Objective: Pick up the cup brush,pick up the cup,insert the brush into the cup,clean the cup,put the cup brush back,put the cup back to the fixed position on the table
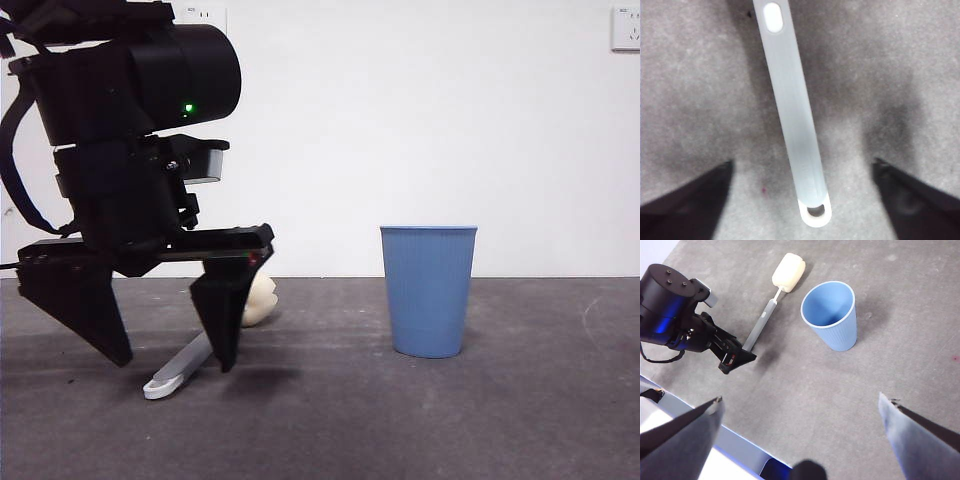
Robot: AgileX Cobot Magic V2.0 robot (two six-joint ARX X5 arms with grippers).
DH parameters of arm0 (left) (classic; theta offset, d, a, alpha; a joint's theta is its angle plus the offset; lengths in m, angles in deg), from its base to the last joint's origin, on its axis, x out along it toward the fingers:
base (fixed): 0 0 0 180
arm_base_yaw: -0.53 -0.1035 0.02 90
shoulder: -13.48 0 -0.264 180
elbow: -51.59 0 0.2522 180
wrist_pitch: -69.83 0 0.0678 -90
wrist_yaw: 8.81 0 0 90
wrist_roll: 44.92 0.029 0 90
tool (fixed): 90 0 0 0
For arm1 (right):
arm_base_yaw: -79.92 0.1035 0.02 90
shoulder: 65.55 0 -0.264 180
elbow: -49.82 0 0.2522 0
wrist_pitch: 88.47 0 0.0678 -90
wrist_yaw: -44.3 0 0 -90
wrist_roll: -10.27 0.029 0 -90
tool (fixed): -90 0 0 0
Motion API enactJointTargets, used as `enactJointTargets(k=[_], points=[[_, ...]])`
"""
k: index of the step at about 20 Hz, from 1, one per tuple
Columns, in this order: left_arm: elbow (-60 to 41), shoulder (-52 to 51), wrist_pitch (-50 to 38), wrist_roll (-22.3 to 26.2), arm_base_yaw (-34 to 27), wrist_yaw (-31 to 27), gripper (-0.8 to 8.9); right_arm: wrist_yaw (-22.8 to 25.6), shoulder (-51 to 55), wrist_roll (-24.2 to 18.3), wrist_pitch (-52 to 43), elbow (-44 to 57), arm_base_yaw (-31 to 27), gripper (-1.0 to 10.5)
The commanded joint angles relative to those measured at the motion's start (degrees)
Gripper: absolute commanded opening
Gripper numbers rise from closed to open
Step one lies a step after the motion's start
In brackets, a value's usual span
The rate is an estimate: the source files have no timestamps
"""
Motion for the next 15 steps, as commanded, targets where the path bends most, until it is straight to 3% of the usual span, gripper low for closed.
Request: enactJointTargets(k=[1, 13, 15], points=[[-0.04, 0.37, -0.31, -2.54, 0.22, 0.24, 2.73, -0.11, 0.11, 0.42, -0.39, 0.02, 0.13, 5.7], [-0.04, 1.77, 0.68, -5.27, 0.26, 1.51, 2.72, -0.13, 0.13, 1.05, -0.79, 0.02, 0.13, 5.7], [-0.04, 2.25, 0.79, -5.49, 0.26, 1.97, 1.9, -0.13, 0.13, 1.09, -0.79, 0.02, 0.13, 5.7]])
